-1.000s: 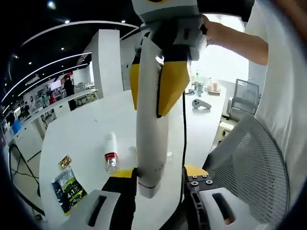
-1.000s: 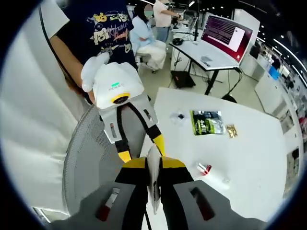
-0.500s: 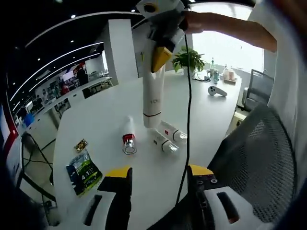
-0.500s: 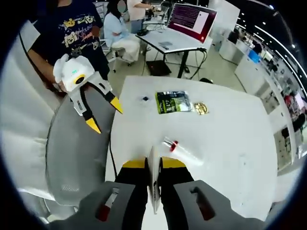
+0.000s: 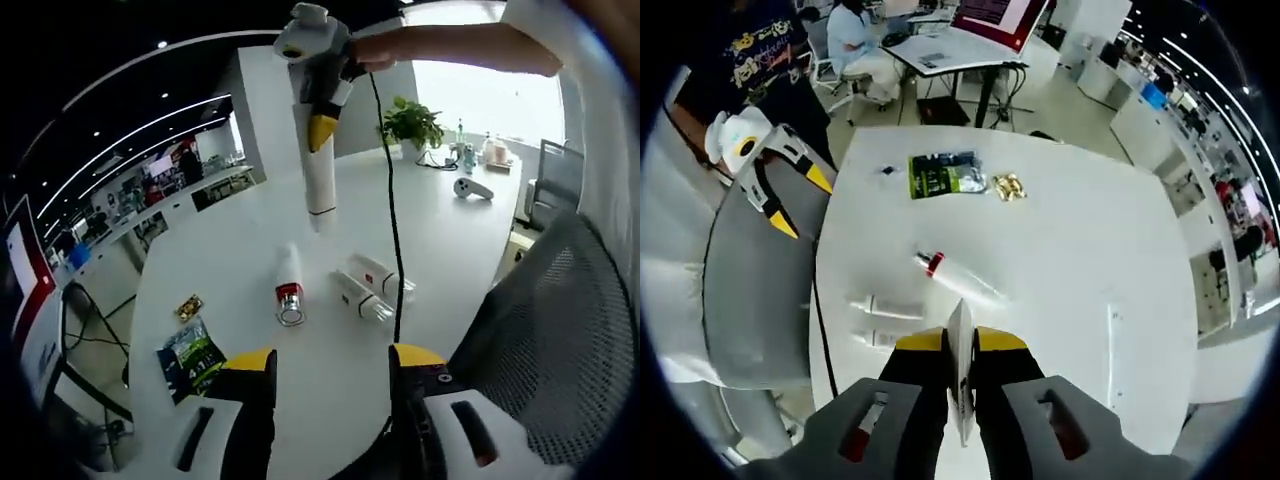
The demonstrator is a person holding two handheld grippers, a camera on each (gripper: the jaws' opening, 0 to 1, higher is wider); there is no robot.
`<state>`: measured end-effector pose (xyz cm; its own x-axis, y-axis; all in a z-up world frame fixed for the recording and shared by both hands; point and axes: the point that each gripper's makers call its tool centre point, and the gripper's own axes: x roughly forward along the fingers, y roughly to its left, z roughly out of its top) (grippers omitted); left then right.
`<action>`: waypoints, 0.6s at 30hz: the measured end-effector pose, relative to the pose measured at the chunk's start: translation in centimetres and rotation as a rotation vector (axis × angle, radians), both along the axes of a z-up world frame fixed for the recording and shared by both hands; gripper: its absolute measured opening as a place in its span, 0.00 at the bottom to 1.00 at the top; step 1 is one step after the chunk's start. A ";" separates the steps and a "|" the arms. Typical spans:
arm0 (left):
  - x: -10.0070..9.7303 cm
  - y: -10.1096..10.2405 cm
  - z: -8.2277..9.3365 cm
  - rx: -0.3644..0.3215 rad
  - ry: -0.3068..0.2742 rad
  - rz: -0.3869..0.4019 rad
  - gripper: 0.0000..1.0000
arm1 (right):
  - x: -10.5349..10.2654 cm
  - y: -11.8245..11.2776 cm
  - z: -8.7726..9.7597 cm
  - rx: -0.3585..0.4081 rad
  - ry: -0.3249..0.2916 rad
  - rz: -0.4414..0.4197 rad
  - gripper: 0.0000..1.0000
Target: Arrange the skincare products in the storage area until every visible bottle or jar stands upright without overlapping.
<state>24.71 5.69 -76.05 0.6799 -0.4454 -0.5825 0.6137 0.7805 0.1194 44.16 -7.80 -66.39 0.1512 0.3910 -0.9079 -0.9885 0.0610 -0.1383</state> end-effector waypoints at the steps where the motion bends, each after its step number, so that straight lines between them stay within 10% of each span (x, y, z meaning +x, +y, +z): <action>1: 0.0 -0.1 -0.1 0.005 0.002 -0.004 0.46 | 0.8 -0.7 0.0 -0.011 -0.004 -0.007 0.06; 18: 0.3 0.6 -1.4 -0.004 0.076 0.042 0.44 | 5.3 -1.6 -5.0 -0.096 0.037 0.043 0.06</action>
<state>24.98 6.24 -77.40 0.6520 -0.4199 -0.6314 0.5878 0.8059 0.0710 49.45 -9.38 -71.43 0.1016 0.3076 -0.9461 -0.9945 0.0071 -0.1045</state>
